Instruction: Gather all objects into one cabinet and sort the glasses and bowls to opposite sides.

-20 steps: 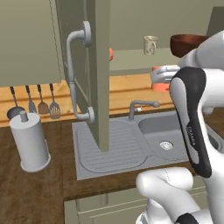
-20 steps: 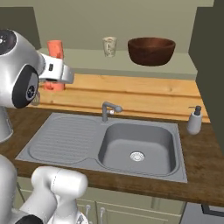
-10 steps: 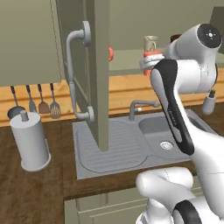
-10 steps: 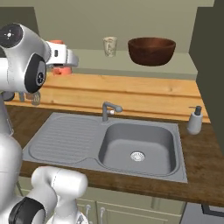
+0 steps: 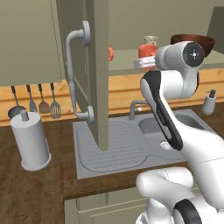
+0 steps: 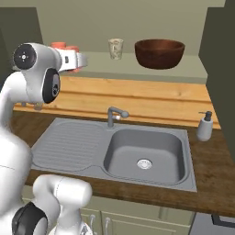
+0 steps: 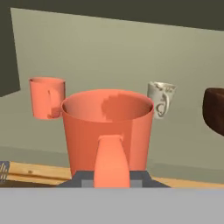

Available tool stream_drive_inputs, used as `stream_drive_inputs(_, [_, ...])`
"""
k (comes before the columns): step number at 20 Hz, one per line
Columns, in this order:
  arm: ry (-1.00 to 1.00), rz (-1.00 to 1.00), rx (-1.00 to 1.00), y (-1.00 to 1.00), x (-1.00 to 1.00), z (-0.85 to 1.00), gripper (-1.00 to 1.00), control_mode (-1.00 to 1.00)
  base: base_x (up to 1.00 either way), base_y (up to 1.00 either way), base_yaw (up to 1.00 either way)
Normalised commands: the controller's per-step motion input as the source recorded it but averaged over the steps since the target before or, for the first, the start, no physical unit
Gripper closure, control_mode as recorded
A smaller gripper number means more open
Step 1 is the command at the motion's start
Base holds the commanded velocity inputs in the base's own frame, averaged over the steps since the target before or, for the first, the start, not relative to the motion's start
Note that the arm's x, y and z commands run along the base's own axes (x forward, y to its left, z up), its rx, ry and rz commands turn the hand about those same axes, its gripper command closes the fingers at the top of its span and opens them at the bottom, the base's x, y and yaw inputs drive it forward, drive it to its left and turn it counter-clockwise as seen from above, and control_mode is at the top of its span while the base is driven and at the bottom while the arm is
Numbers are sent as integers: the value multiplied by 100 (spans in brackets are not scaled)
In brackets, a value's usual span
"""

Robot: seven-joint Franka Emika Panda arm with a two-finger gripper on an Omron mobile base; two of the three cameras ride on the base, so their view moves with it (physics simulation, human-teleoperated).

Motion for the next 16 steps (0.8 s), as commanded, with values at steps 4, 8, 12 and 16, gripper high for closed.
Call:
stream_drive_inputs(4, [0, 4, 0, 0, 67, 3, 100, -100, 0, 0, 0])
stream_drive_inputs(8, [9, 7, 0, 0, 76, 0, 100, -100, 0, 0, 0])
stream_drive_inputs(12, [19, 5, 0, 0, 92, -3, 100, -100, 0, 0, 0])
stream_drive_inputs(16, [3, 1, 0, 0, 70, -11, 100, -100, 0, 0, 0])
